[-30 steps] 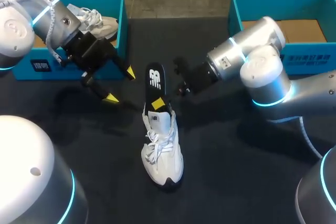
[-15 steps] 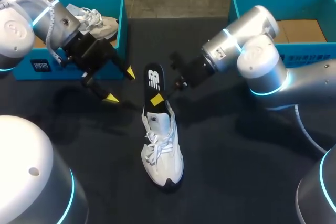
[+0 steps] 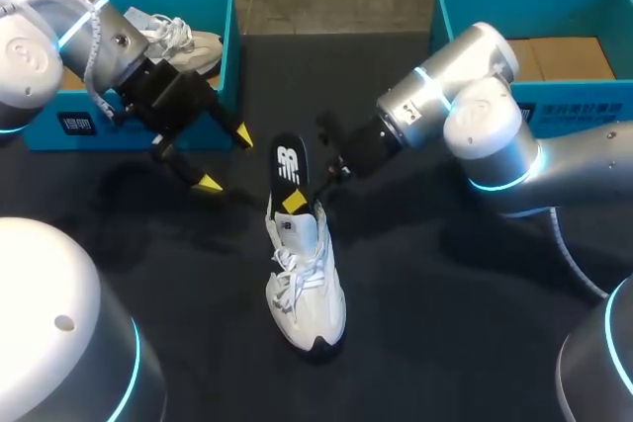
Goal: Take the shoe out of the shoebox, open the shoe tongue, remove and reinsert the insole, then place the shoe into the shoebox
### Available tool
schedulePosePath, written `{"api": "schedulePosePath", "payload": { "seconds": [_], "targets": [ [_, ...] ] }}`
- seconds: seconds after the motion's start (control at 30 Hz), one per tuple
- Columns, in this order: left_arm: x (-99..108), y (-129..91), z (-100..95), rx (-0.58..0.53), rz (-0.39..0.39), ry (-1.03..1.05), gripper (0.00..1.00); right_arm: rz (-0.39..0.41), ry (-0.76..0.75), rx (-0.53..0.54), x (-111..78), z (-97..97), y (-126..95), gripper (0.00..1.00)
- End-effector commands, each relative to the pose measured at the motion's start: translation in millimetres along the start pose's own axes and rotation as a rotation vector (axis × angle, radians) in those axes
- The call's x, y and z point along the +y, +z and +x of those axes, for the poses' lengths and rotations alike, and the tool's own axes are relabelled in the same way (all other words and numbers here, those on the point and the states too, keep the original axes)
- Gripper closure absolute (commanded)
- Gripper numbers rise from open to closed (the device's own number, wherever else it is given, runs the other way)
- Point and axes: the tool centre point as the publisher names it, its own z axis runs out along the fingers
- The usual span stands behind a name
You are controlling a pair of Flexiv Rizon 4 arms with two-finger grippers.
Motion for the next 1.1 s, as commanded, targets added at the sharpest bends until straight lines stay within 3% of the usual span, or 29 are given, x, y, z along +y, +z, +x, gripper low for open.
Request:
{"api": "schedulePosePath", "payload": {
  "seconds": [0.03, 0.23, 0.27, 0.3, 0.47, 0.73, 0.83, 0.9, 1.1],
  "targets": [
    [0, -1, -0.2, -0.001, 0.000, 0.000, 0.00, 0.017, 0.007, -0.001, -0.4, 2.1, 3, 1.00],
    [0, -1, -0.8, -0.002, 0.011, -0.003, 0.00, 0.033, 0.015, -0.003, -0.3, 3.8, 3, 1.00],
    [0, -1, -0.8, -0.001, 0.010, -0.003, 0.00, 0.030, 0.012, -0.007, 1.1, 4.8, 2, 0.97],
    [-1, -1, -0.7, 0.001, 0.015, -0.006, 0.00, 0.029, 0.007, -0.011, 2.8, 5.8, 0, 0.86],
    [-2, 1, -1.0, 0.007, 0.019, -0.002, 0.00, 0.037, -0.016, -0.032, 14.0, 10.6, -6, 0.79],
    [-4, 1, -1.0, 0.011, 0.023, 0.005, 0.00, 0.058, -0.035, -0.038, 22.7, 10.6, -10, 0.81],
    [-4, 1, -0.9, 0.013, 0.021, 0.007, 0.00, 0.075, -0.034, -0.025, 24.5, 6.7, -9, 0.87],
    [-4, 1, -0.7, 0.015, 0.017, 0.010, 0.00, 0.093, -0.032, -0.016, 26.0, 3.6, -9, 1.00],
    [-6, -3, -2.7, 0.022, 0.003, 0.029, 0.00, 0.143, -0.020, 0.014, 26.5, -3.1, -2, 1.00]
  ]
}}
